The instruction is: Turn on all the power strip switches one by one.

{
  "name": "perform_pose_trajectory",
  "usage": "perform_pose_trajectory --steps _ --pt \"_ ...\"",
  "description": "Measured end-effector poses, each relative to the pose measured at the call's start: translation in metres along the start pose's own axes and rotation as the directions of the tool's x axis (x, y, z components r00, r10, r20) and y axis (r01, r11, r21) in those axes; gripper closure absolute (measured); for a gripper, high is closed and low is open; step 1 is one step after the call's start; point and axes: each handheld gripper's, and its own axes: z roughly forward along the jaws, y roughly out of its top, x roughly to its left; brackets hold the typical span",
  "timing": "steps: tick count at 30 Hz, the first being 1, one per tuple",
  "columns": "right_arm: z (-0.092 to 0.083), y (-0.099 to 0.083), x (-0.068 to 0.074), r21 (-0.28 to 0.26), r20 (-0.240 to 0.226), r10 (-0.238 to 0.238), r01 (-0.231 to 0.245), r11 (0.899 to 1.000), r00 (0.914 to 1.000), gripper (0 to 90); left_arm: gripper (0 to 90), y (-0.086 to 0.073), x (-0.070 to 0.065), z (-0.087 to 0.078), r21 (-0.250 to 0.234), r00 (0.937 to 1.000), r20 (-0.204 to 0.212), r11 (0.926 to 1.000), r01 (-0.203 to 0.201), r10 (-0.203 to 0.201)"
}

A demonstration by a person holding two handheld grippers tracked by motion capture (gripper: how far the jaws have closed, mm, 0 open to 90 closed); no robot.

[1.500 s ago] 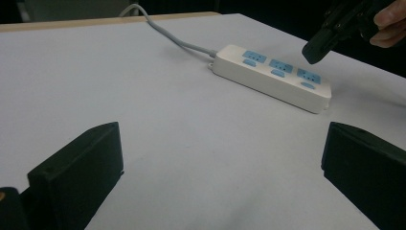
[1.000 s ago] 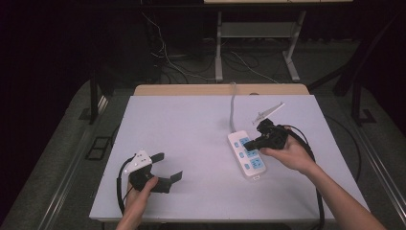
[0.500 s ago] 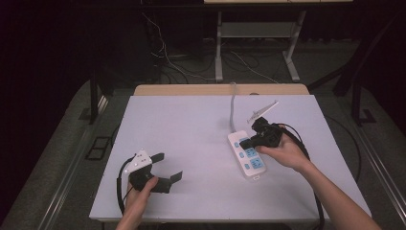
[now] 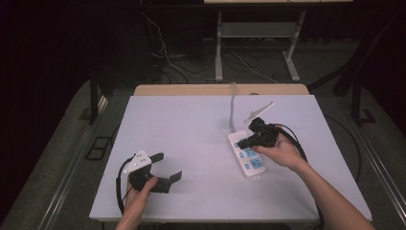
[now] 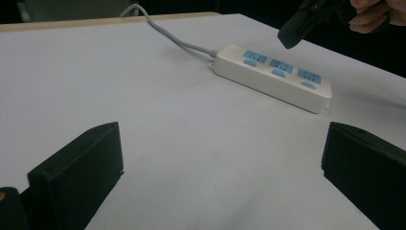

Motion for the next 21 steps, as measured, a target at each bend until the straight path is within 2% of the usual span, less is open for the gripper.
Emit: perform_pose_trajectory --steps 12,21 --pt "0.016 -0.010 -0.003 0.050 -0.003 0.009 -0.008 0.999 1.0000 90.0 0.0 0.000 0.000 0.000 0.002 1.0000 0.001 1.0000 -0.002 0.002" --pt "0.019 -0.014 -0.005 0.055 -0.002 0.017 -0.017 0.998 0.9998 90.0 0.0 0.000 0.000 0.000 0.005 1.0000 0.003 1.0000 -0.004 0.004"
